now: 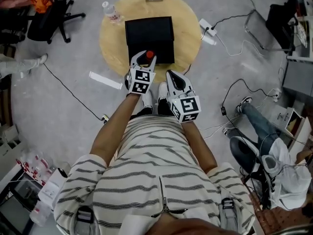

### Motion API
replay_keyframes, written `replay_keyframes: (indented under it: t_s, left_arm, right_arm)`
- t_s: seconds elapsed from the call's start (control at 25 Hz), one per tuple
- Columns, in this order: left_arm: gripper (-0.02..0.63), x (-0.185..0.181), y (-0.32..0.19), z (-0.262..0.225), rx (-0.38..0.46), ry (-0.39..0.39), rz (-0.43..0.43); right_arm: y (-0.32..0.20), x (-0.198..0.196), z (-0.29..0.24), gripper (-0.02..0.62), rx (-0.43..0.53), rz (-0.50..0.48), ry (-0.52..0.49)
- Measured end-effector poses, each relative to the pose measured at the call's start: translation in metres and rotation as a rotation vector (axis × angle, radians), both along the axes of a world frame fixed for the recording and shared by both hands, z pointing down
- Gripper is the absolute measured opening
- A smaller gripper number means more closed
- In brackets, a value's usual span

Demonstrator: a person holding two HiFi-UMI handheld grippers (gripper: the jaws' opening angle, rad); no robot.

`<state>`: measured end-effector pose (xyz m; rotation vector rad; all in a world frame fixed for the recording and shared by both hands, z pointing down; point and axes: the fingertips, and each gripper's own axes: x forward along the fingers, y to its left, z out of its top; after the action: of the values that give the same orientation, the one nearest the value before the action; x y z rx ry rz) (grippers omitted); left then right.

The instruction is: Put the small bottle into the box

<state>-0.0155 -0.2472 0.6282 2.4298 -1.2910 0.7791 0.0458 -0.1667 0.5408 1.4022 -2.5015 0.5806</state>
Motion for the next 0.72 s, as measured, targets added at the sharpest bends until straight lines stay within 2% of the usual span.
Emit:
replay_keyframes:
  t_s: [0.72]
  left_arm:
    - [0.156, 0.001, -0.015, 0.036, -0.076, -0.035, -0.009]
  right_arm:
    - [-0.001, 0.003, 0.009, 0.018, -0.024, 0.012, -0.007]
